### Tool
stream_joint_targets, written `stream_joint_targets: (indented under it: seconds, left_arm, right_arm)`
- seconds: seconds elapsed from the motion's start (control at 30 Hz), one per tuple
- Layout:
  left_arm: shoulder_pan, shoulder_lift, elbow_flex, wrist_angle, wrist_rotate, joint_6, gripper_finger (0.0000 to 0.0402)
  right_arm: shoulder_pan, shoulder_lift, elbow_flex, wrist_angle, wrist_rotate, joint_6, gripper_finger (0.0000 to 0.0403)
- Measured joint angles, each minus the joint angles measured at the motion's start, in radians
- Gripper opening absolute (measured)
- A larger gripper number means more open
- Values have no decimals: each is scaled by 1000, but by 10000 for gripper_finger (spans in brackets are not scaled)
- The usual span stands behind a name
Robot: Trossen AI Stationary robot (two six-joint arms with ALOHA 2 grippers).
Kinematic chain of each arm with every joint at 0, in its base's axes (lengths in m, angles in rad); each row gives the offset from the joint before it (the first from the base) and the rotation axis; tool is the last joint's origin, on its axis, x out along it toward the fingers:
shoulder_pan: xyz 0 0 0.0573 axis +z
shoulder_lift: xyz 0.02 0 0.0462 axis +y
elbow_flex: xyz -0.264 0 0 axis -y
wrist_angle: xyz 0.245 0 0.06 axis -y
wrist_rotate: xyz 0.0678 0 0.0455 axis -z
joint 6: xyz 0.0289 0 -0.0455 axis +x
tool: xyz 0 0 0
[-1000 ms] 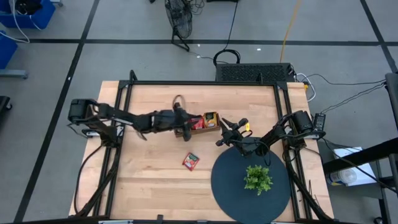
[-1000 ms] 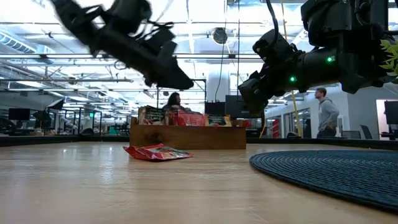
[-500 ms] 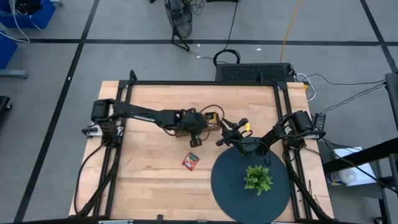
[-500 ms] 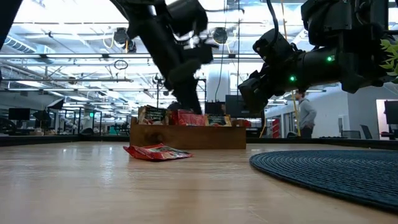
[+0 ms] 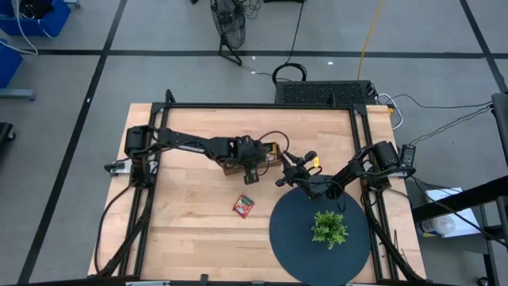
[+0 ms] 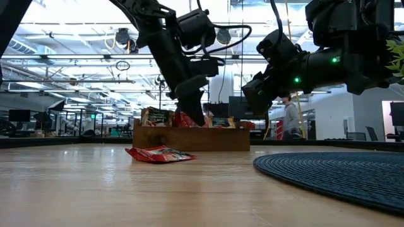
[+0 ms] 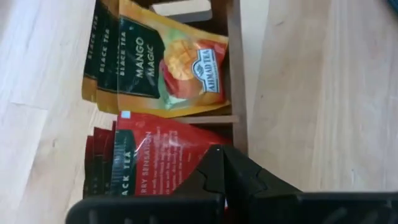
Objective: Pick & Place Tea
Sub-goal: Put the red tea bag into the middle section wooden organizer
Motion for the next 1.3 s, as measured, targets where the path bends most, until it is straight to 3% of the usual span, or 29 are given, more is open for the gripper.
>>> stream_joint_targets:
  seconds: [0.83,1.07,1.3]
  left_arm:
    - [40,53,-27,-10,16,-22,1]
    - [12,71,-26,3,-90,2,1]
    - [-16,53,-31,-11,-128,20,2]
  right_arm:
    - [0,0,0,-6,-2,0,61]
    - [0,0,-1,-6,-2,0,61]
    - [0,0,-1,-6,-2,0,61]
